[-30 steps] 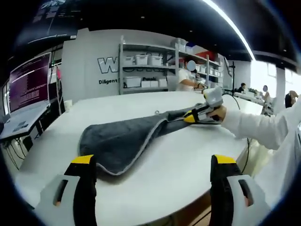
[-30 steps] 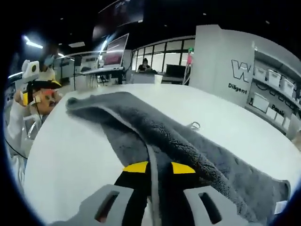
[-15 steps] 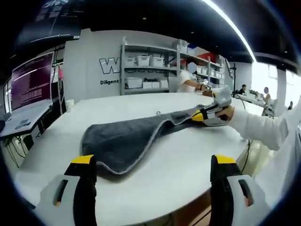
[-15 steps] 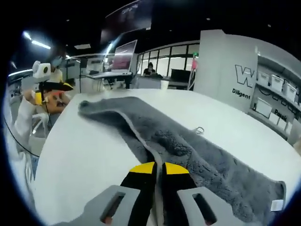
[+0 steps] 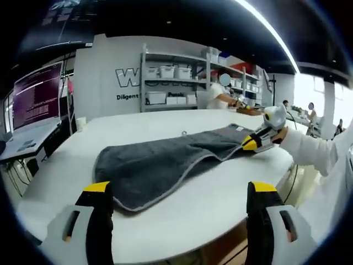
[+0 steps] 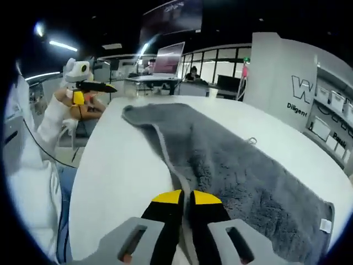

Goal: Open the folded towel by lifting each exposed corner and separating the folded layers until the towel lies flat within the target outline without major curled edges

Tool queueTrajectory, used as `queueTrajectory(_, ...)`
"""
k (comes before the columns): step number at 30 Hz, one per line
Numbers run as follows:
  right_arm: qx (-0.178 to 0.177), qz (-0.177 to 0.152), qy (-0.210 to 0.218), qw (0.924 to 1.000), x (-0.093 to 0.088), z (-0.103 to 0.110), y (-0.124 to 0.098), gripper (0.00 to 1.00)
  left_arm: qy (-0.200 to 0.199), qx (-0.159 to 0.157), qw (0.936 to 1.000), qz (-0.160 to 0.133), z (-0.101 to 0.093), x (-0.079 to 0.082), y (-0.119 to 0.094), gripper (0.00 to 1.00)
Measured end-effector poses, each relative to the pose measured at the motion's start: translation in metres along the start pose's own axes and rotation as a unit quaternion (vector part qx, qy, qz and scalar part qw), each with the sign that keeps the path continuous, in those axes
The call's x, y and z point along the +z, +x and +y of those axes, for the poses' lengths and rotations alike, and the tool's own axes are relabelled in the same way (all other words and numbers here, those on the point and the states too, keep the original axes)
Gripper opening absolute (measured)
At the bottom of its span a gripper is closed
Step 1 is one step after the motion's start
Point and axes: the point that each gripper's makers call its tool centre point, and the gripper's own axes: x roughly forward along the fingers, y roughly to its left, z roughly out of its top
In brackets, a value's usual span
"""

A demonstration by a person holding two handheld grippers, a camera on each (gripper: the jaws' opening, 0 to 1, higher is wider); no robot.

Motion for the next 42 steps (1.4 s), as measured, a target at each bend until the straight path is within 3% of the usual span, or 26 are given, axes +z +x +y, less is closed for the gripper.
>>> queueTrajectory(7,0.017,0.016,-0.011,0.9997,-0.013,0.019,-0.02,0.0,0.001,-0.002,1.0,0.0,-0.004,0.0,0.0,1.0)
queueTrajectory(19,0.05,0.045,-0.02,0.9975,-0.034,0.056,-0.036,0.0,-0.001,0.0,1.0,-0.003,-0.002,-0.001,-0.007,1.0)
queueTrajectory(27,0.037,0.044,-0.025,0.998,-0.038,0.058,-0.041,0.04,-0.007,-0.003,1.0,0.0,-0.001,-0.004,-0.006,1.0)
queueTrajectory(29,0.015,0.027,-0.015,0.9994,-0.033,0.053,-0.049,0.11,-0.007,-0.003,1.0,-0.002,-0.001,-0.004,-0.008,1.0)
queueTrajectory(33,-0.039,-0.001,0.01,0.9992,-0.022,0.04,-0.069,0.38,-0.011,-0.001,0.9999,-0.002,0.002,-0.005,-0.011,1.0)
queueTrajectory(35,-0.068,-0.016,0.012,0.9975,-0.017,0.033,-0.08,0.44,-0.019,0.0,0.9998,-0.003,0.005,-0.006,-0.011,1.0)
queueTrajectory(38,-0.146,-0.065,0.043,0.9862,-0.007,0.011,-0.113,0.52,-0.033,0.007,0.9994,0.001,0.012,-0.012,-0.009,1.0)
queueTrajectory(40,-0.164,-0.075,0.052,0.9822,-0.006,0.007,-0.123,0.57,-0.035,0.011,0.9993,0.003,0.014,-0.014,-0.009,1.0)
queueTrajectory(42,-0.213,-0.094,0.071,0.9699,-0.01,-0.006,-0.148,0.61,-0.043,0.019,0.9989,0.007,0.02,-0.018,-0.008,1.0)
